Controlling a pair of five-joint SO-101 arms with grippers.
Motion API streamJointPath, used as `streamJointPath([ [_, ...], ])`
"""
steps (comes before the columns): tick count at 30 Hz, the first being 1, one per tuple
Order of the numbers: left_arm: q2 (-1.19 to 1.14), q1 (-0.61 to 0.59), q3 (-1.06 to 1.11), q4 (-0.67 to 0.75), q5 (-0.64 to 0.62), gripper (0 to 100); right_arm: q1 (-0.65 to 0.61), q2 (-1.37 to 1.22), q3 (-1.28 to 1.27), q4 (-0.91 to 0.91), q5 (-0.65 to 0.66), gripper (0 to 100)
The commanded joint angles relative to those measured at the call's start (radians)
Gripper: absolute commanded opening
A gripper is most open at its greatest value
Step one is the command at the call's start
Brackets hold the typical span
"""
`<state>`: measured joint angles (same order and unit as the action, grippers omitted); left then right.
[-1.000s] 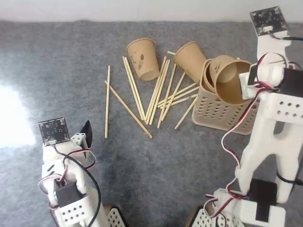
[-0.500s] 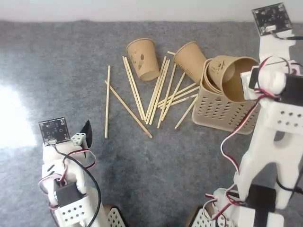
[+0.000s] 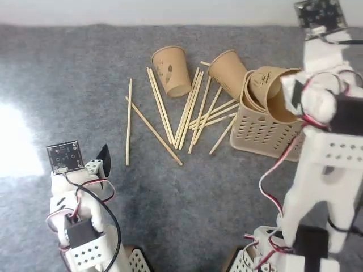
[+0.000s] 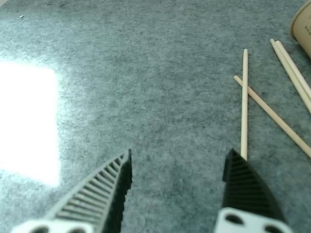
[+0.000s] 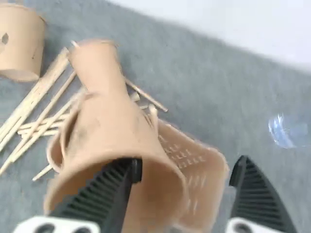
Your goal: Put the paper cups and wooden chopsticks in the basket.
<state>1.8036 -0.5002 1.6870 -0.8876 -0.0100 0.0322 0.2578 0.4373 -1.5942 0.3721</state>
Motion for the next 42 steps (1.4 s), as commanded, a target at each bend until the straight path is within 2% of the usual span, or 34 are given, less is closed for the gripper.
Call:
streamJointPath([
  [1,0.014,0.009,-0.007,0.023,0.009,29,-0.056,-0.016,0.040,0.091,0.060,29.9],
  [7,0.014,0.037,-0.005,0.021,0.011,29,-0.081,-0.093,0.040,0.203,0.089,29.9],
  [15,0.014,0.041,-0.005,0.021,0.011,29,-0.051,-0.122,0.043,0.240,0.091,29.9],
  [20,0.014,0.041,-0.005,0.021,0.011,29,0.015,-0.038,0.121,0.128,0.091,29.5],
  [25,0.014,0.041,-0.005,0.021,0.011,29,0.213,-0.031,0.170,-0.010,0.091,21.8],
  [30,0.012,0.041,-0.005,0.017,0.011,29,0.374,-0.074,0.170,-0.088,0.091,22.9],
  [42,0.014,0.041,-0.005,0.008,0.012,29,0.380,-0.317,0.170,-0.117,0.081,22.8],
])
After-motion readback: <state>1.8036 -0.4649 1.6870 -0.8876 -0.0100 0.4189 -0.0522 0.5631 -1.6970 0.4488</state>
